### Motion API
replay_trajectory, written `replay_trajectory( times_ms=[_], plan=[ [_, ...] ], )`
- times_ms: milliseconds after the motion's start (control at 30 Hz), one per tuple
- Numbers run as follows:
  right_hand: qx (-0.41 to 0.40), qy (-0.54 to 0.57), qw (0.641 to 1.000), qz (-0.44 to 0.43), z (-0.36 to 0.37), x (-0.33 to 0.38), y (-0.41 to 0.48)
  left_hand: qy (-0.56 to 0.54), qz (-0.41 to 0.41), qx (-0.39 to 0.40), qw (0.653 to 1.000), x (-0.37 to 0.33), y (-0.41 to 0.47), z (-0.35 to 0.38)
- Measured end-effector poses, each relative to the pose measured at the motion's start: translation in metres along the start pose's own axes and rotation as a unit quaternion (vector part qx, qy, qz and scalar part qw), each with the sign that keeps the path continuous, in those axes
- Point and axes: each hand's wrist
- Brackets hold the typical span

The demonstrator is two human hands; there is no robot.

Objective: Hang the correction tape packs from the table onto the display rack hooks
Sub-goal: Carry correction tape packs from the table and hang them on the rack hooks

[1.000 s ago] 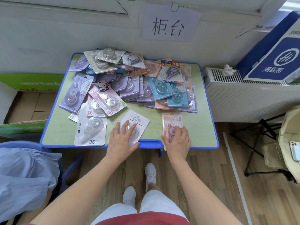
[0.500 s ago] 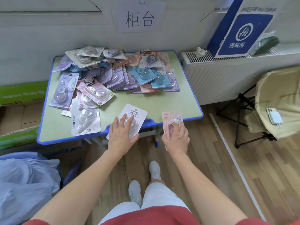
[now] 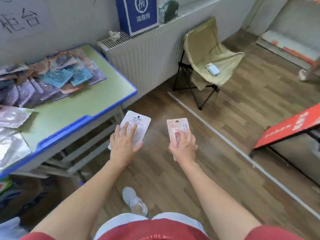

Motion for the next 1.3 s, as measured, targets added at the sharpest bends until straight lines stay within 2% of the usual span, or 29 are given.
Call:
replay_trajectory(
  times_ms=[367,733,1067,1167,1300],
  plan=[
    [-0.106,0.030,0.976,0.189,-0.086,-0.236,-0.114,-0.062,0.184,0.055,0.980,-0.245,-0.065,0.065],
    [-0.227,0.063,0.888,0.395,-0.150,-0.402,-0.191,-0.092,0.382,0.117,0.912,-0.470,-0.090,0.123],
    [-0.299,0.050,0.812,0.499,-0.221,-0.536,-0.196,-0.146,0.464,0.148,0.861,-0.656,-0.082,0.165],
    [-0.322,0.037,0.797,0.510,-0.245,-0.568,-0.194,-0.157,0.472,0.156,0.854,-0.707,-0.077,0.170],
    [-0.393,0.021,0.778,0.489,-0.279,-0.611,-0.182,-0.205,0.465,0.151,0.848,-0.769,-0.072,0.173]
  ],
)
Point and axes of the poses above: each hand's wrist, its own y-axis towards the middle knuckle, its own z-axis out of the palm, x = y × z, and after that the axes turned 1 degree about -x, right-handed
